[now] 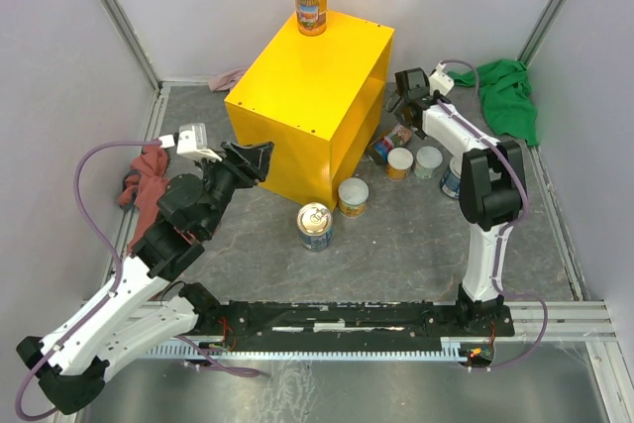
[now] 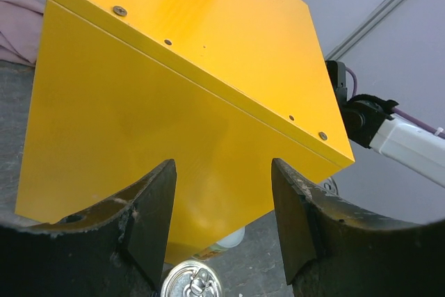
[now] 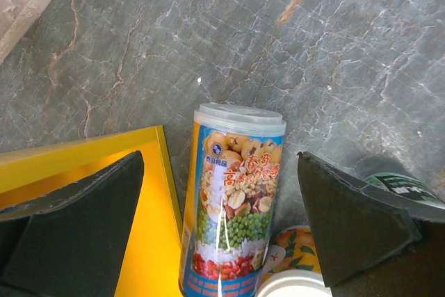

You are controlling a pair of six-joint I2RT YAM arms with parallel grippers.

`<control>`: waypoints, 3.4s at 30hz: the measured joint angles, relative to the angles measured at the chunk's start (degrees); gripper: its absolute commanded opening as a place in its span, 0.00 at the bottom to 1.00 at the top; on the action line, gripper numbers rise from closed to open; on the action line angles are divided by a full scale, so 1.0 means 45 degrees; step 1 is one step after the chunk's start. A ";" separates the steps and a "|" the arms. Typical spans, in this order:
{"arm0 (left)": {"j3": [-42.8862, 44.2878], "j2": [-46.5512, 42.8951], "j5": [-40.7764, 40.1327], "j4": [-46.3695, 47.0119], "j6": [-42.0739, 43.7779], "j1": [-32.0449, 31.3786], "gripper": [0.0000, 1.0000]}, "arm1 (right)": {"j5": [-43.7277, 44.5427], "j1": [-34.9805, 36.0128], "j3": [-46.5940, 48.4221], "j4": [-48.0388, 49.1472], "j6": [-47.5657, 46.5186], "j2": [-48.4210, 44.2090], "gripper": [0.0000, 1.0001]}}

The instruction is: Place and organize the canned foods onto the counter

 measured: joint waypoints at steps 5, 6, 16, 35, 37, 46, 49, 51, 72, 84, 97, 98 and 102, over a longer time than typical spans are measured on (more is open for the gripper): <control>-0.0262 -0.0403 -0.0044 -0.0005 -0.0005 0.0000 0.64 | -0.0131 -0.0024 0.0452 -0.0039 0.0214 0.0641 0.99; -0.0277 -0.0471 -0.0053 0.0010 0.0000 0.0000 0.64 | -0.0146 -0.0024 0.0486 -0.0039 0.0233 0.0724 0.99; -0.0345 -0.0461 -0.0097 0.0257 0.0000 0.0000 0.64 | -0.0185 -0.0049 0.0738 -0.0233 0.0432 0.1515 0.99; -0.0500 -0.0393 -0.0121 0.0296 0.0000 0.0000 0.65 | -0.0816 -0.0325 0.0923 -0.0019 0.0612 0.2511 0.71; -0.0500 -0.0398 -0.0121 0.0296 -0.0005 0.0000 0.64 | -0.0860 -0.0359 0.0821 0.0233 0.0544 0.2511 0.59; -0.0500 -0.0398 -0.0121 0.0277 0.0000 0.0000 0.64 | -0.1447 -0.0510 0.0282 0.1321 0.0015 0.2336 0.02; -0.0495 -0.0398 -0.0117 0.0228 0.0000 0.0000 0.64 | -0.1695 -0.0549 0.0262 0.1452 -0.0257 0.2317 0.01; -0.0486 -0.0408 -0.0112 0.0175 -0.0005 0.0000 0.64 | -0.1870 -0.0549 0.0228 0.1530 -0.0476 0.2283 0.01; 0.0189 -0.0840 -0.0107 -0.0549 -0.0015 0.0000 0.64 | -0.2914 -0.0544 -0.2249 0.2953 -0.2647 -0.0860 0.01; 0.0194 -0.1345 -0.0107 -0.0869 -0.0267 0.0000 0.64 | -0.2657 0.0058 -0.3711 0.3138 -0.3667 -0.3002 0.01; 0.0160 -0.1370 -0.0063 -0.0874 -0.0520 0.0000 0.64 | -0.1613 0.0724 -0.4711 0.2934 -0.5042 -0.6256 0.01; 0.0141 -0.1360 -0.0049 -0.0879 -0.0539 0.0000 0.64 | -0.1511 0.0758 -0.4711 0.2905 -0.5153 -0.6538 0.01; 0.0024 -0.1341 -0.0039 -0.0879 -0.0573 0.0000 0.64 | -0.1103 0.0942 -0.4702 0.2555 -0.5663 -0.7747 0.01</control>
